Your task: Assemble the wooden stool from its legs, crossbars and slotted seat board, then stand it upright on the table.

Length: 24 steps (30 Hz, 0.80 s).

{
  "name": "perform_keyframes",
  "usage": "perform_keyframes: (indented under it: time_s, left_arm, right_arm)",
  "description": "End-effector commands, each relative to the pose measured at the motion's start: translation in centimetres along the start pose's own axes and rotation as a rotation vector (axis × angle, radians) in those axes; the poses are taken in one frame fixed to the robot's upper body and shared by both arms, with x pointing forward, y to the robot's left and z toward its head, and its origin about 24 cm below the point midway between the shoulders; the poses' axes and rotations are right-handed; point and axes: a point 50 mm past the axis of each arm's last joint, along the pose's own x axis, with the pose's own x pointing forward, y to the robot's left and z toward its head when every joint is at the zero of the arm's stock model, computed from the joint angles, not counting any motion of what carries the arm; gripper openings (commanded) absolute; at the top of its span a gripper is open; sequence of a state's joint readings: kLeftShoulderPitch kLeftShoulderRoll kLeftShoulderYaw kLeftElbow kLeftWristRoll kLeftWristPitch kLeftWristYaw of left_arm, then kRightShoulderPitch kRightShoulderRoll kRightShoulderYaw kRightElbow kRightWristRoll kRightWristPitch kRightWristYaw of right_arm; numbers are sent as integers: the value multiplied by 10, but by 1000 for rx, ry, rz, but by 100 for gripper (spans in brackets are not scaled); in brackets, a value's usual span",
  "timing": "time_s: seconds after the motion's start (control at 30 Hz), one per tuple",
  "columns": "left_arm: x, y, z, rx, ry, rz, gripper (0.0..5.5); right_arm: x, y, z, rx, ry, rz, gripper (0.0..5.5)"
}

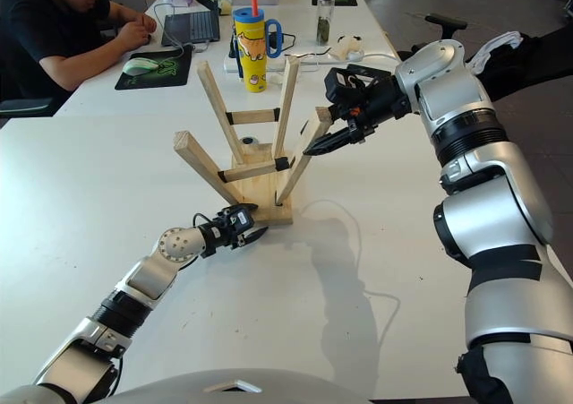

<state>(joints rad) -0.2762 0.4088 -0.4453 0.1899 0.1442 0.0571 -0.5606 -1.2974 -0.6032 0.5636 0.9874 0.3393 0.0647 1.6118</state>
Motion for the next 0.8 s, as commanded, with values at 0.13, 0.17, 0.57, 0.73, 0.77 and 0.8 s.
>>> perform_keyframes:
  time_s: [0.13, 0.17, 0.57, 0.73, 0.77, 0.8]
  left_arm:
    - [-1, -36, -35, -78, 159, -172, 297]
    - [-1, -37, -35, -79, 159, -171, 297]
    - [0, -43, -39, -80, 172, -198, 297]
    - [-2, -45, -41, -92, 185, -214, 297]
    - [-2, -45, -42, -99, 188, -217, 297]
    - [-3, -45, -43, -105, 191, -218, 297]
  right_arm:
    - [31, -3, -8, 38, -2, 43, 206]
    - [34, -2, -7, 36, -7, 58, 206]
    - [65, -3, 12, -7, -79, 113, 206]
    - [77, 2, 4, 26, -213, 125, 206]
    - [83, 6, 2, 25, -230, 159, 206]
    - [87, 9, 1, 31, -253, 181, 206]
